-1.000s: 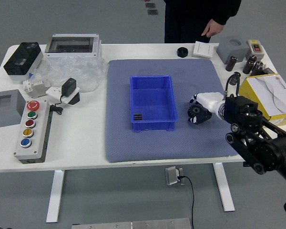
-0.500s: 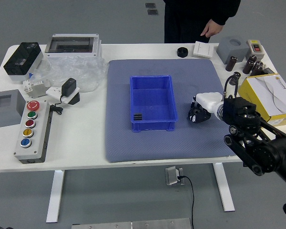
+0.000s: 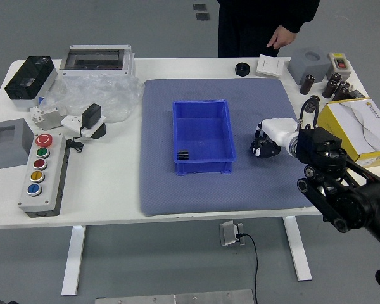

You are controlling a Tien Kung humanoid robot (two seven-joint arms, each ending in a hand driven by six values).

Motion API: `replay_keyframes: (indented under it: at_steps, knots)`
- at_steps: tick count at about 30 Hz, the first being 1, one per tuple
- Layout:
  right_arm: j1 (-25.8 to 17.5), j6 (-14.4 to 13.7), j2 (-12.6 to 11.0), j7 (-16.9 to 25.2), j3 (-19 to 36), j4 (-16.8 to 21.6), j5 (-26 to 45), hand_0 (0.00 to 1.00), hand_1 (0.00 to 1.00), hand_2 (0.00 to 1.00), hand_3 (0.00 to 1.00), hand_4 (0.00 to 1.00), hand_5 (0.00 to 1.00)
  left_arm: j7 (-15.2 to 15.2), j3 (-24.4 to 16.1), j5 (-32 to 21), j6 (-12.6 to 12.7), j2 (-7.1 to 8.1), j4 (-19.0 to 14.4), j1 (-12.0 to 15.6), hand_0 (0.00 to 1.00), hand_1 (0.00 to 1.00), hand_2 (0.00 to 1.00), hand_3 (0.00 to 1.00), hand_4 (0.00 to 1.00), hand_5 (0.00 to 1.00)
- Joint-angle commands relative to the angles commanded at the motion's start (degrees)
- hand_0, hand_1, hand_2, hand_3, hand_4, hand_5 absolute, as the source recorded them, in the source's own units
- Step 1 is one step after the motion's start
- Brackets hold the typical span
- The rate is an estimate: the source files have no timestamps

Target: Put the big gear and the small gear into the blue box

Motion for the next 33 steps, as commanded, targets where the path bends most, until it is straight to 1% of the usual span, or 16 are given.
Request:
replay_keyframes:
  at_steps: [11,19,33]
  knots:
    - [0.2,-0.3,-0.4,-0.2,1.3,0.8,-0.4,0.535,0.444,0.477,0.591,0.445,0.291,0.1,-0.1,0.0,0.0,0.01,0.0,0.1,0.795,0.773,0.773,0.702,0.567,0.280]
    - [0.5,-0.4,-0.8,-0.3,2.9,2.0,-0.6,0.535,0.440,0.472,0.585,0.439,0.289,0.1,0.0,0.0,-0.1,0.04,0.0,0.1,0.795,0.773,0.771,0.703,0.566,0.276]
    - [0.8,-0.1,-1.1,-0.5,4.0,3.8,-0.8,0.534,0.441,0.470,0.583,0.435,0.288,0.1,-0.1,0.3,-0.1,0.10,0.0,0.2,0.795,0.773,0.772,0.703,0.568,0.270]
